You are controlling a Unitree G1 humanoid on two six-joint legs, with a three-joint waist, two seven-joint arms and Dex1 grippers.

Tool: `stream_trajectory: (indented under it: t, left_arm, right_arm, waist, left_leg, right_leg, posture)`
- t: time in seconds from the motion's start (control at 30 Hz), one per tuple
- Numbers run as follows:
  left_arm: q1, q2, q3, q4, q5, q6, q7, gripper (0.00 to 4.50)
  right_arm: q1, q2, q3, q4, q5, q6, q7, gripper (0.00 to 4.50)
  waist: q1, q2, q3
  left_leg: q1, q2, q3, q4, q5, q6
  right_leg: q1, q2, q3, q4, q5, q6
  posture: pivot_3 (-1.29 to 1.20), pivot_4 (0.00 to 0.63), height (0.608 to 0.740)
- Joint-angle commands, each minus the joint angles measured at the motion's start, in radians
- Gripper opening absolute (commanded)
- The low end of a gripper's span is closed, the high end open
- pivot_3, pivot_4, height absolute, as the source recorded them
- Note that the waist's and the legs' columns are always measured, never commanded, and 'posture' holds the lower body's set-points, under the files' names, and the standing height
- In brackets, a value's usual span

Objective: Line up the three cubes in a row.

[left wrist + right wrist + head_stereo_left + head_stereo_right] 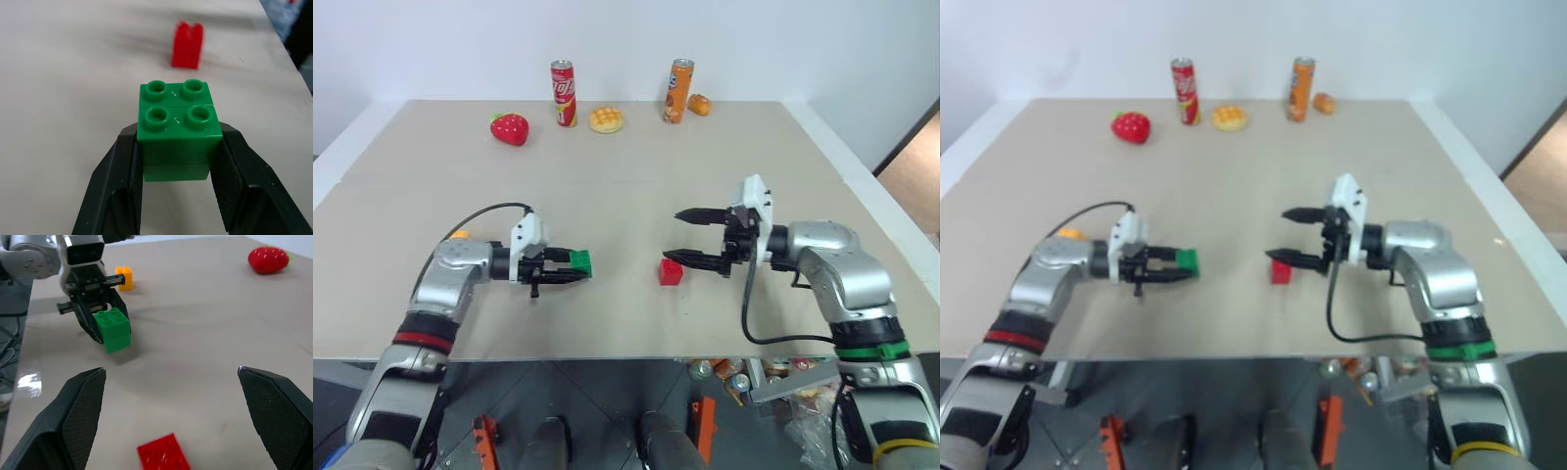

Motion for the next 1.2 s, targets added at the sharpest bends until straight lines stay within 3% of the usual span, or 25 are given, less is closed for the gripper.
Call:
stream_trajectory:
  t: [0.03,0.23,0.6,1.2]
  left_arm:
    - [-0.089,-0.050,-0.022,0.126,0.039,-0.120,-0.058,1.33]
    - [-0.188,-0.113,-0.001,0.316,0.047,-0.206,-0.113,1.33]
    - [-0.233,-0.153,-0.001,0.443,0.100,-0.309,-0.097,1.33]
    - [-0.198,-0.183,0.017,0.436,0.110,-0.281,-0.050,1.33]
  right_arm:
    - [0.067,-0.085,-0.093,-0.105,0.072,0.035,0.039,4.50]
    - [0.170,-0.150,-0.144,-0.163,0.098,0.055,0.028,4.50]
    - [0.189,-0.135,-0.153,-0.189,0.113,0.062,-0.038,4.50]
    - [0.158,-0.125,-0.130,-0.164,0.108,0.052,-0.050,4.50]
  waist:
    - [0.006,0.000,0.000]
    - [-0.003,0.000,0.000]
    - [-0.009,0.000,0.000]
    - [-0.010,0.000,0.000]
  left_leg:
    - [0.000,0.000,0.000,0.000,0.000,0.000]
    - [0.000,0.001,0.000,0.000,-0.001,0.002]
    - [0.000,0.000,0.000,0.001,-0.001,0.002]
    - [0.000,0.000,-0.001,0.001,-0.001,0.002]
  right_leg:
    - [0.000,0.000,0.000,0.000,0.000,0.000]
    - [0.000,0.001,0.000,0.000,-0.001,0.000]
    - [0.000,0.000,0.000,0.000,0.000,0.000]
    - [0.000,0.001,0.000,0.000,0.000,0.000]
  posture:
    - [0.00,0.150,0.740]
    - [0.00,0.150,0.740]
    - [0.00,0.150,0.740]
    - [0.00,0.150,0.740]
